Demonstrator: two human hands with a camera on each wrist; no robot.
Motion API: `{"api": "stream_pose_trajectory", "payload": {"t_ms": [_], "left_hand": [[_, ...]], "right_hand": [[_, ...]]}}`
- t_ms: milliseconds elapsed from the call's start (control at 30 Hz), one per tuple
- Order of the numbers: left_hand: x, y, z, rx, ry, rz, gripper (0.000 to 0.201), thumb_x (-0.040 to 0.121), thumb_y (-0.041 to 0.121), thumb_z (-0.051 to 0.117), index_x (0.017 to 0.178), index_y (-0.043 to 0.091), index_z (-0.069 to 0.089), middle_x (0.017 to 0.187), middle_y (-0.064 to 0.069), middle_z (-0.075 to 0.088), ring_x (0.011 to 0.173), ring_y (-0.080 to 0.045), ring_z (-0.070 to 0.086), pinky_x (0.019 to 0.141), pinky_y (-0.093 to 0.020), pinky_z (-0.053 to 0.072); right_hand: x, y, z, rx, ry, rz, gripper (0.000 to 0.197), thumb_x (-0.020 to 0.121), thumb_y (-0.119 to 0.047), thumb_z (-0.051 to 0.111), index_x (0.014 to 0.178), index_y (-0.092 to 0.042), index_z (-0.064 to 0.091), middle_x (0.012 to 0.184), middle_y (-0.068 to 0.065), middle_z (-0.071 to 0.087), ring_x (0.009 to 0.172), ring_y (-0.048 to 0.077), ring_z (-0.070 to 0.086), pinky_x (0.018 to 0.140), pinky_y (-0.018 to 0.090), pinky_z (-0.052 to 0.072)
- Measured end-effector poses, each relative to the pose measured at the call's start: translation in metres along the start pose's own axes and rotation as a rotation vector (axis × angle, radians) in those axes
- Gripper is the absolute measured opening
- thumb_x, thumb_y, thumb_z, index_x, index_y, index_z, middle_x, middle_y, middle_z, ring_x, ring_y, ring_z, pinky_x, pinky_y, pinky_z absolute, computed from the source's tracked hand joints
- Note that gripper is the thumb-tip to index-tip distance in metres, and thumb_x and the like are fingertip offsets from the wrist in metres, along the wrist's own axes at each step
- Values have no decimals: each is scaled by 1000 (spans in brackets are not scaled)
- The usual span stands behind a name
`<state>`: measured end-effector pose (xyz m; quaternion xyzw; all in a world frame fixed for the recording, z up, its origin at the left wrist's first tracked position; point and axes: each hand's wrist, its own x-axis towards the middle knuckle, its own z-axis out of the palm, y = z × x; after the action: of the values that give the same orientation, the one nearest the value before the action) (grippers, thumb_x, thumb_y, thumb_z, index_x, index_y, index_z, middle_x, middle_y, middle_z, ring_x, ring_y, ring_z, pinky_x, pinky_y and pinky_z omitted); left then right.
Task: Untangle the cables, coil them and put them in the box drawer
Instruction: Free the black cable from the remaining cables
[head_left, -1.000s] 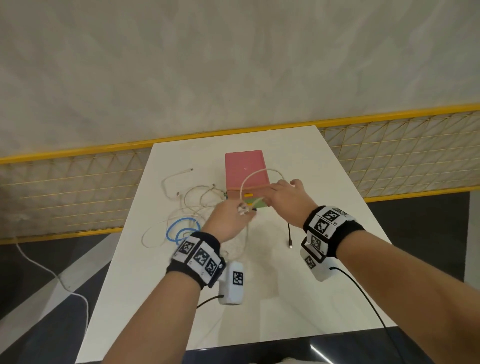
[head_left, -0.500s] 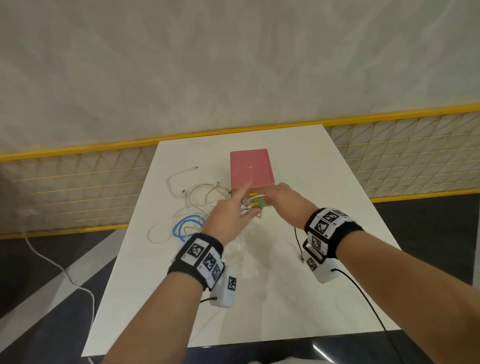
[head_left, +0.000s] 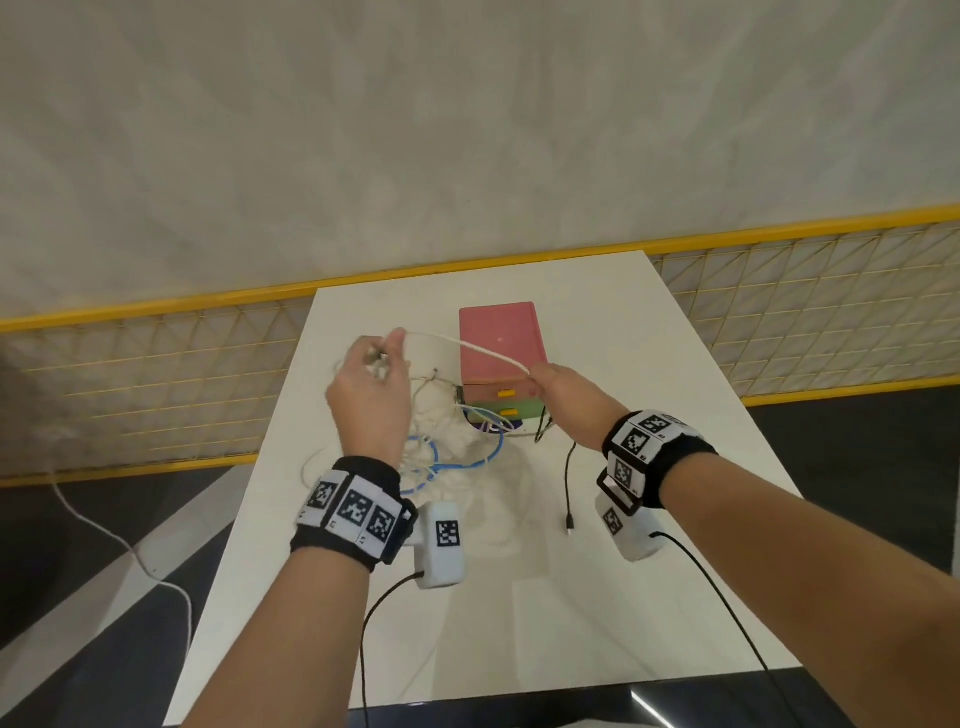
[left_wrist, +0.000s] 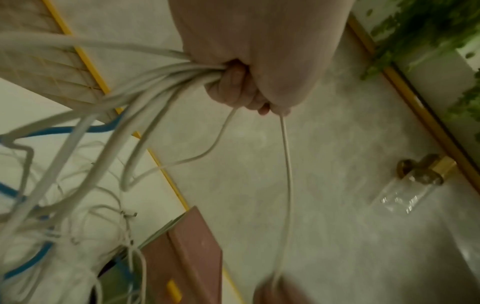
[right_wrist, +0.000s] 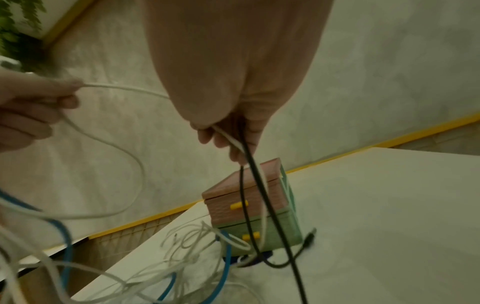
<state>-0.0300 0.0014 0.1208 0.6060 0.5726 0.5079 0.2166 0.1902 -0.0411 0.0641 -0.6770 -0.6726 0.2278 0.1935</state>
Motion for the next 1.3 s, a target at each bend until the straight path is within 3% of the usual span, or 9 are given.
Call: {"api": "stream_pose_trajectory", "payload": {"t_ms": [100,200,333,433,533,700,1033,1167,1300], "left_hand": [[19,-3,-14,-39,117,-76,27,94,43,57,90,16,60,82,1,61,83,-23,60,75,-28,45],[20,-2,-18,33,43,-29,33,95,34,59,123,17,58,91,4,57,96,-22,61,76,-20,38],[-8,2,4,153,-456,201,67,92,38,62,146,52,23,83,8,60,79,-12,63,78,-21,47],[-19,-1,25,279,-707,234,41,92,42,60,131,34,52,96,-2,69,95,-20,65,79,-27,49],[-12,-1,28,309,-605,239,24,95,40,56,96,17,62,90,-4,69,74,-23,59,65,-28,43],[22,4,-3,109,-121,157,32,96,41,55,92,11,64,79,-1,60,72,-20,54,62,-20,32],[30,-8,-8,136,-7,68,35,96,41,55,95,8,64,80,-2,60,78,-26,54,66,-25,32],[28,-10,-12,98,-80,62,28,95,36,58,117,18,61,86,0,59,88,-26,62,73,-24,40],[1,5,5,190,-523,159,58,93,38,61,144,46,35,84,20,53,81,-10,60,77,-22,44]], "right_hand": [[-7,12,3,-11,-29,2,36,95,-6,35,127,-13,51,99,8,56,89,24,53,81,32,43],[-5,21,9,-62,-30,16,37,90,-2,33,118,-16,53,101,6,59,86,24,54,81,37,48],[-1,-5,2,-34,-6,-49,17,97,-9,34,99,-23,43,106,4,50,100,23,49,88,32,38],[1,-23,-3,-8,81,-132,15,93,-6,39,92,-17,49,99,12,55,97,31,56,85,42,48],[-1,-17,-5,-13,100,-138,15,97,-10,36,87,-11,48,83,-4,47,77,15,49,68,29,42],[-18,28,0,-3,76,50,19,97,-7,31,86,-10,47,82,2,45,67,14,40,64,27,34],[-17,35,3,34,88,51,20,97,-6,35,86,-11,50,86,6,47,74,22,44,71,32,38],[-21,44,9,37,74,88,20,97,-8,36,85,-14,51,84,3,46,77,24,48,71,28,37],[-20,30,14,25,80,20,22,97,-7,39,101,-8,60,94,4,52,84,24,54,73,25,37]]}}
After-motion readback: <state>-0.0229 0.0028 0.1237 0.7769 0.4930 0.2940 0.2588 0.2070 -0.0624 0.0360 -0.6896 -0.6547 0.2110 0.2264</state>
